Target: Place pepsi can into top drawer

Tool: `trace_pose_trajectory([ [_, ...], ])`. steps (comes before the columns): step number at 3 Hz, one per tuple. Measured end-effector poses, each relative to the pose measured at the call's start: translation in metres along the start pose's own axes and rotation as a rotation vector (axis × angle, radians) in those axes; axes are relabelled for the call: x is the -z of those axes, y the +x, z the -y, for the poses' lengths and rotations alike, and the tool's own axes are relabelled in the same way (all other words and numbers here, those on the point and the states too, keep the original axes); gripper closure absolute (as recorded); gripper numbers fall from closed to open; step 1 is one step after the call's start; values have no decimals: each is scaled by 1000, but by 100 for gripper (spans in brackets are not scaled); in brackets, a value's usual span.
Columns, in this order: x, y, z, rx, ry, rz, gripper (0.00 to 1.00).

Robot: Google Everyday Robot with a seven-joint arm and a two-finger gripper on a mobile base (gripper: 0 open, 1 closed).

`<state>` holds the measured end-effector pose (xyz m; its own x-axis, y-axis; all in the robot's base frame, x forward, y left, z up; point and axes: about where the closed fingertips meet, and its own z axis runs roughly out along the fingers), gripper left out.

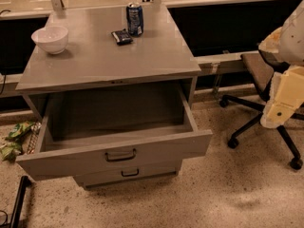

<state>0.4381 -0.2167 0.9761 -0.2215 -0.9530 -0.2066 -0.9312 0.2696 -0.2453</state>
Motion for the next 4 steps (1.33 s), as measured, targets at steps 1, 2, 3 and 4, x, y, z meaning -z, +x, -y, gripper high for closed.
trace_pose_trajectory([
  [1,0,0,0,0,0,0,0],
  [2,-19,-15,10,-30,-18,99,0],
  [3,-68,-57,31,-75,-66,326,0],
  [4,-100,-109,63,-80,-61,556,0],
])
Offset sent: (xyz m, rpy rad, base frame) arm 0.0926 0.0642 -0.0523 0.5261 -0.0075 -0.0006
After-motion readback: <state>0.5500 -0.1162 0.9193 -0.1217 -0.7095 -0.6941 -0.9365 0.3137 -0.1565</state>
